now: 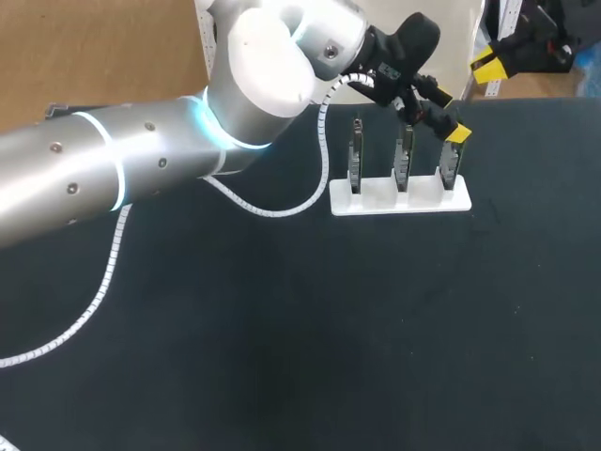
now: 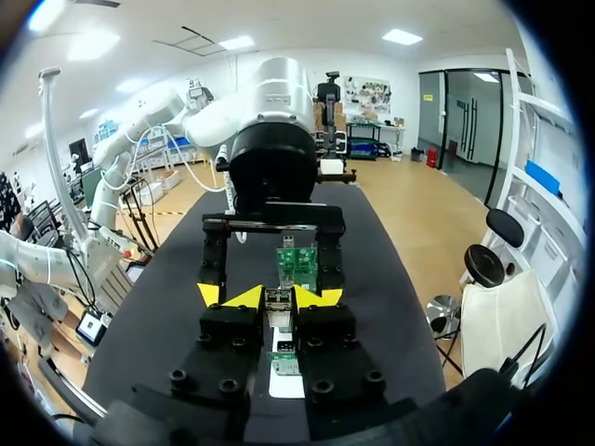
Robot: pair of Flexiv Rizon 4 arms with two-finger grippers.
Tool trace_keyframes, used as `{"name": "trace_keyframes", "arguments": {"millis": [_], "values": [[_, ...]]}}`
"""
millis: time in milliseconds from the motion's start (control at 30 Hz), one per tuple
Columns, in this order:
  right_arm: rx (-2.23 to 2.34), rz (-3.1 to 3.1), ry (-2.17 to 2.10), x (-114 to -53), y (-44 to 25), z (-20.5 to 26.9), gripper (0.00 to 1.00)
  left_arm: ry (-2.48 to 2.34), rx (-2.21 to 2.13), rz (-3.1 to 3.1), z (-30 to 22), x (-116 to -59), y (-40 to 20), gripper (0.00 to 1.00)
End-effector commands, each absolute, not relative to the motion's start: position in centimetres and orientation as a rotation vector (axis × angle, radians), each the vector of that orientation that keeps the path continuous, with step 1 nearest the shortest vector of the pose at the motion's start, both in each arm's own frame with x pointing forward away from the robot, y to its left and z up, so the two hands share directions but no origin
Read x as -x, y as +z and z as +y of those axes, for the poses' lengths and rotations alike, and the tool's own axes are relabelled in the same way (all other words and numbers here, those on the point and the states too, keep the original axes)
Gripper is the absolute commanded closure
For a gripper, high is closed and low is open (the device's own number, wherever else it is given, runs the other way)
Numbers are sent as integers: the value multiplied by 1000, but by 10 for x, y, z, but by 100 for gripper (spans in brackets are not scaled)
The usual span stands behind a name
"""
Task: Pick up the optical module with the left hand, and insert it into the network port with the right hand.
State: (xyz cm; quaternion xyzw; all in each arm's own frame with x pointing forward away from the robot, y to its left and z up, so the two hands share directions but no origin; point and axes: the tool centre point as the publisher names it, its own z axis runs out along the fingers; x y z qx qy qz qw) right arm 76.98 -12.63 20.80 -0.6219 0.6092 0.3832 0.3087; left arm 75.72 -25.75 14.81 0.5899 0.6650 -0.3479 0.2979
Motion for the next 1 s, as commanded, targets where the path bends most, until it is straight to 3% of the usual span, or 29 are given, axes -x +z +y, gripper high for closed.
{"name": "trace_keyframes", "arguments": {"millis": [33,1000], "values": [[1654,1614,1003,-769,207,-124,100,-924,-1572,1770,-258,-759,148,0],[1729,1716,902,-768,183,-122,100,-924,-1572,1770,-258,-759,148,0]]}}
